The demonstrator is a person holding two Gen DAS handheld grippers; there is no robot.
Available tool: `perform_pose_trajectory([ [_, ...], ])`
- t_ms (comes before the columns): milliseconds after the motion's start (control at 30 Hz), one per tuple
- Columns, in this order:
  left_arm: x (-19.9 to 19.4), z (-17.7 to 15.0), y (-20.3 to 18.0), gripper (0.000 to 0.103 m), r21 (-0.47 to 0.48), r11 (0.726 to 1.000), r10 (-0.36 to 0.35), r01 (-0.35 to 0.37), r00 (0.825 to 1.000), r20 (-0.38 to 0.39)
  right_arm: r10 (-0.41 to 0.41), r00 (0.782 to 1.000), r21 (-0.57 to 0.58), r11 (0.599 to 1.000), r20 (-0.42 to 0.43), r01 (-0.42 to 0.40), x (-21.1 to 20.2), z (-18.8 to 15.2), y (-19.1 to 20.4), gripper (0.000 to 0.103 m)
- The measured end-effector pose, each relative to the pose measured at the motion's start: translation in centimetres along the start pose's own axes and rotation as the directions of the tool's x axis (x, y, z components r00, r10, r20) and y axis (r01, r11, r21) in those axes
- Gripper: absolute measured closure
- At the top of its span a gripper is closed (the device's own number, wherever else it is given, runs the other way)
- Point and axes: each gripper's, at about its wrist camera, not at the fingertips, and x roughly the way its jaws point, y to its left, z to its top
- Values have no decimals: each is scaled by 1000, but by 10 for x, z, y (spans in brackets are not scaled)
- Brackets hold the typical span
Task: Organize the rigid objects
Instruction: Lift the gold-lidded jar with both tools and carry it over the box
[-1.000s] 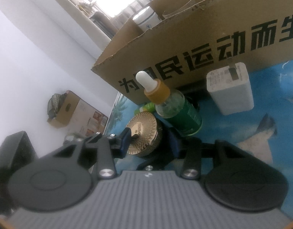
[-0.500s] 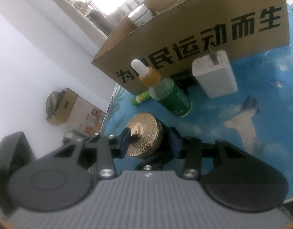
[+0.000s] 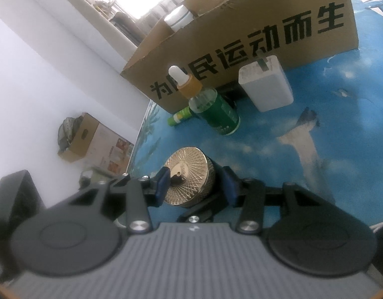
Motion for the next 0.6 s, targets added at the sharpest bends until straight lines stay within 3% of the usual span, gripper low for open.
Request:
perform_pose_trajectory([
  [600,-3,-3,-4,43,2,1000,-3,3,1000,-1,-1,1000,-1,1000,-3,1,-3,-2,-1,55],
])
